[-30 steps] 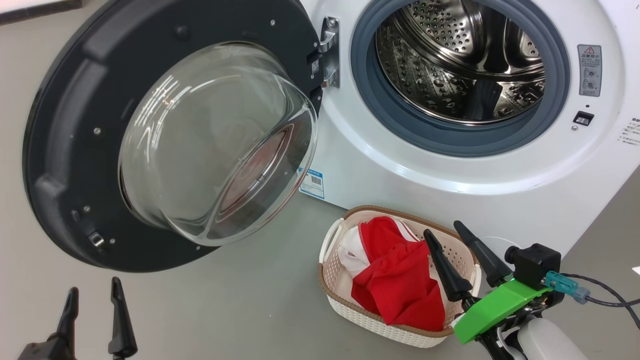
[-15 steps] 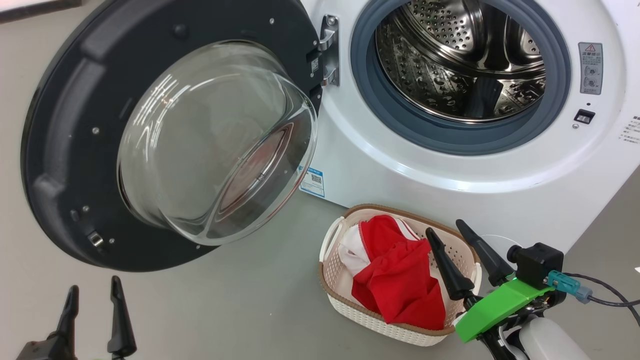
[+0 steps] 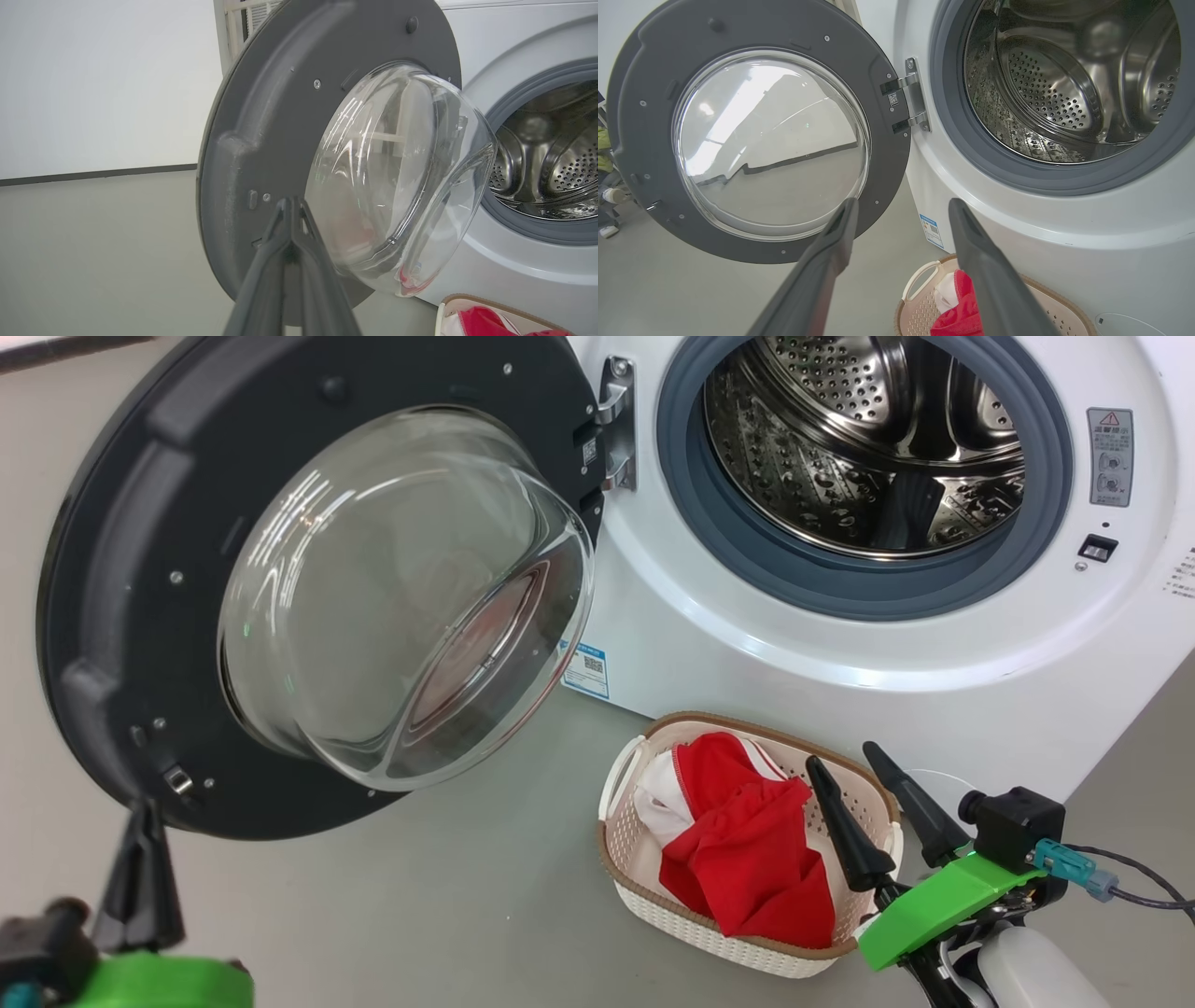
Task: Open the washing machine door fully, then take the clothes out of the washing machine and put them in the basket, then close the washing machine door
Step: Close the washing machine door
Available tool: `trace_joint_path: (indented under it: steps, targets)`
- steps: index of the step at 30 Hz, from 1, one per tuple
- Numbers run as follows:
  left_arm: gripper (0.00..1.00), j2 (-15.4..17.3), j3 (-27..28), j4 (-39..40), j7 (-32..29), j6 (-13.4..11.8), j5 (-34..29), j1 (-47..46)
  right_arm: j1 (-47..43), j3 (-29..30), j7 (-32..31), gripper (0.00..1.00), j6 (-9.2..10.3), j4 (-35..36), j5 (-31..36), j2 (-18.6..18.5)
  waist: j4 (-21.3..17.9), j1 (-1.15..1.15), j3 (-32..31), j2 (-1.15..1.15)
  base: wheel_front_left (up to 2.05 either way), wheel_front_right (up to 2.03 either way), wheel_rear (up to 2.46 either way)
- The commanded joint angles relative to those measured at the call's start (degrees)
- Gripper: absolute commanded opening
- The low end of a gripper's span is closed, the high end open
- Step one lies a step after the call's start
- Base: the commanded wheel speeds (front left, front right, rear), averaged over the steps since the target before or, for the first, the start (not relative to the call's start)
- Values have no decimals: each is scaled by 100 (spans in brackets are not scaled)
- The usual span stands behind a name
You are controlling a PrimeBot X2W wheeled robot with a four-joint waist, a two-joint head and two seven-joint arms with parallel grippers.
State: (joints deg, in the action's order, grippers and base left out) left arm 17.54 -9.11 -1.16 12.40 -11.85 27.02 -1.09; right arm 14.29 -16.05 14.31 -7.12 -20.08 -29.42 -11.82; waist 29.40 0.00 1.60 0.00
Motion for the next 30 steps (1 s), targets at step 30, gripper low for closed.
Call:
trace_joint_path:
  steps: [30]
  targets:
    - [0, 1422, 2519, -1630, -2468, 485, 3535, -3603, 48, -18, 69, 100, -36, 191, 37, 29, -267, 0, 68, 0, 0, 0, 0]
